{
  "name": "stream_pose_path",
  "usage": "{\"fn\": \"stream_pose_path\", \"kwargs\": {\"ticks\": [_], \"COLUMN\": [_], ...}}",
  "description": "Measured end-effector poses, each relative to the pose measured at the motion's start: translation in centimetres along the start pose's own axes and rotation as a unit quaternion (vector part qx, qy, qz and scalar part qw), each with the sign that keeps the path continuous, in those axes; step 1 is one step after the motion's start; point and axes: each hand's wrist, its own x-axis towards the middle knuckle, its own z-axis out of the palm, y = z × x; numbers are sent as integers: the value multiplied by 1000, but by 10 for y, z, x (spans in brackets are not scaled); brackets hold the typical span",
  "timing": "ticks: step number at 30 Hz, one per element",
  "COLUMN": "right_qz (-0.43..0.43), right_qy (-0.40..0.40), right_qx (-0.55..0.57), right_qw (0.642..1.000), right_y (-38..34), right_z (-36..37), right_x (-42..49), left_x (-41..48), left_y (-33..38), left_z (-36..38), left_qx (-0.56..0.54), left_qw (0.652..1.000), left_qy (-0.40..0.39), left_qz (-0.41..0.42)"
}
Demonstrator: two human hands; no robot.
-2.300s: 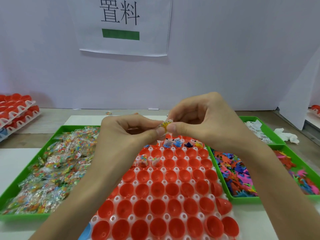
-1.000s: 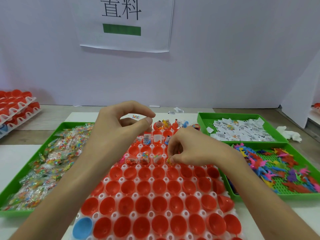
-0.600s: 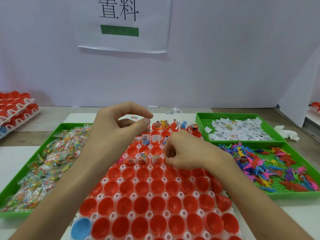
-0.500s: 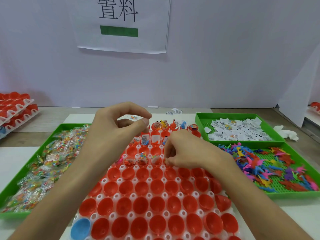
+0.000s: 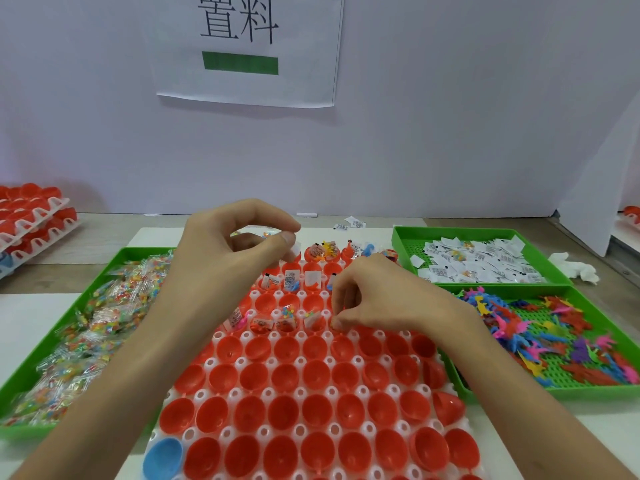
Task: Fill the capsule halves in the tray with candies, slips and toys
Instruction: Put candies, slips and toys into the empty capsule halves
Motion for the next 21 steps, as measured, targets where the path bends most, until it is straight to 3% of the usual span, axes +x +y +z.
{"fn": "stream_pose_path", "kwargs": {"ticks": [4,6,9,14,21], "right_qz": [-3,1,7,41,82], "right_qy": [9,43,106,161,248], "right_qx": [10,11,17,23,58], "right_qw": [1000,999,994,986,964], "right_y": [1,3,9,30,60], "right_z": [-6,-14,-35,-71,-99], "right_x": [-2,-4,-11,-28,-49], "left_x": [10,20,36,43,48], "left_y": [-4,-16,-42,-80,-99], "left_z": [-17,-38,-74,-109,-103], "left_qx": [105,248,396,446,452], "left_qw": [993,966,910,864,865], "left_qy": [-46,-73,-95,-141,-109], "left_qz": [13,7,-78,-186,-185]}}
